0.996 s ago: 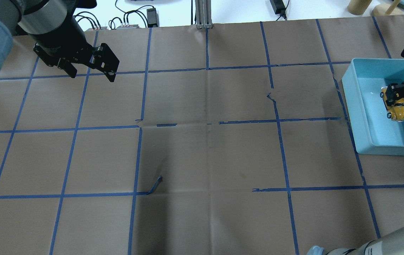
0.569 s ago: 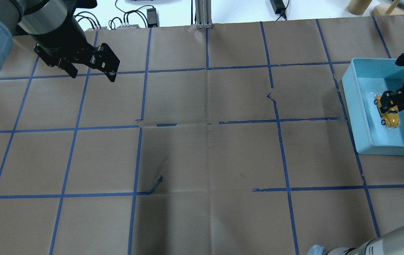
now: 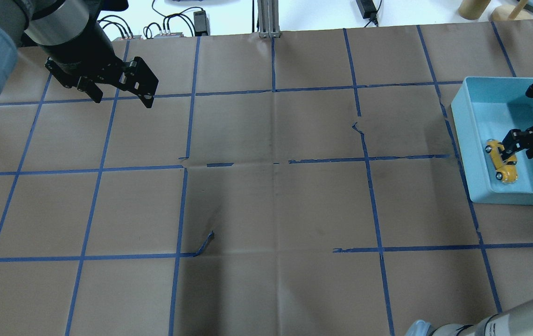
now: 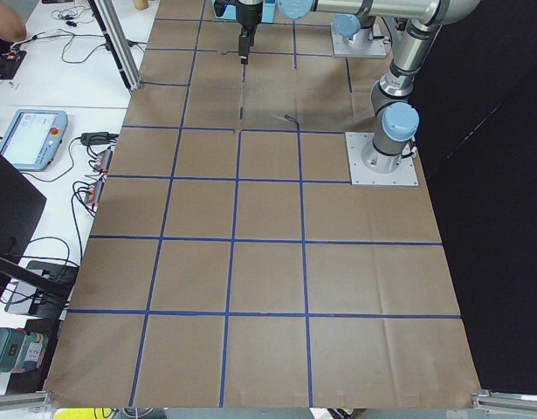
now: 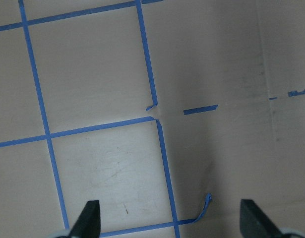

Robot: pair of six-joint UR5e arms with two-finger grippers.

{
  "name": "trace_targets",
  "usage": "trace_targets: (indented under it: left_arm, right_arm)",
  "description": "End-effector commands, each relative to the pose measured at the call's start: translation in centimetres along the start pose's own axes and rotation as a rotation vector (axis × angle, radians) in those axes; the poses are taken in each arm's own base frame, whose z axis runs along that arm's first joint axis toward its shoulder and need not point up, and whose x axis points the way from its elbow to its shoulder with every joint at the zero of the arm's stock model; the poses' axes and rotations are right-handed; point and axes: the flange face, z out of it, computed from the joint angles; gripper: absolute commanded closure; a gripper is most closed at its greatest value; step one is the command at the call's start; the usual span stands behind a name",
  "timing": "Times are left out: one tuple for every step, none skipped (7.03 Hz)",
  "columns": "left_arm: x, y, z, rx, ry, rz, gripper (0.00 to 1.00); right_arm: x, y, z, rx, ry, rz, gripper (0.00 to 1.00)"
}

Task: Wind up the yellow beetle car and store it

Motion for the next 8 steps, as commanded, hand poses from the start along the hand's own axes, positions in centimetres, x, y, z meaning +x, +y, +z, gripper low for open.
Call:
trace_targets:
  left_arm:
    - [0.0,0.0,0.1,-0.002,0.000,0.000,0.00]
    - [0.0,0.0,0.1,-0.002,0.000,0.000,0.00]
    - [0.0,-0.1,0.0,0.004,0.000,-0.002,0.00]
    - [-0.1,-0.2,0.2,0.003,0.001,-0.003,0.00]
    - [-0.2,-0.1,0.0,0.006,0.000,-0.005,0.00]
    - [-0.3,-0.2,0.0,0.006,0.000,-0.008,0.00]
    - [-0.2,-0.2,0.0,0.006,0.001,-0.006,0.00]
    - [-0.2,-0.2,0.0,0.008,0.001,-0.006,0.00]
  right_arm:
    - [-0.1,0.4,-1.8,0.026,0.019,0.002,0.01]
    - [0.0,0.2,-2.9,0.042,0.034,0.003,0.01]
    - [-0.2,0.4,-5.0,0.077,0.053,0.008,0.01]
    - [-0.6,0.3,-8.2,0.121,0.084,0.031,0.00]
    - [-0.9,0.0,-11.4,0.135,0.084,0.110,0.00]
    - [-2.8,-0.7,-14.6,0.138,0.052,0.188,0.00]
    - [-6.8,-0.8,-19.2,0.129,0.037,0.168,0.00]
    - [-10.6,-1.1,-22.4,0.124,0.019,0.227,0.00]
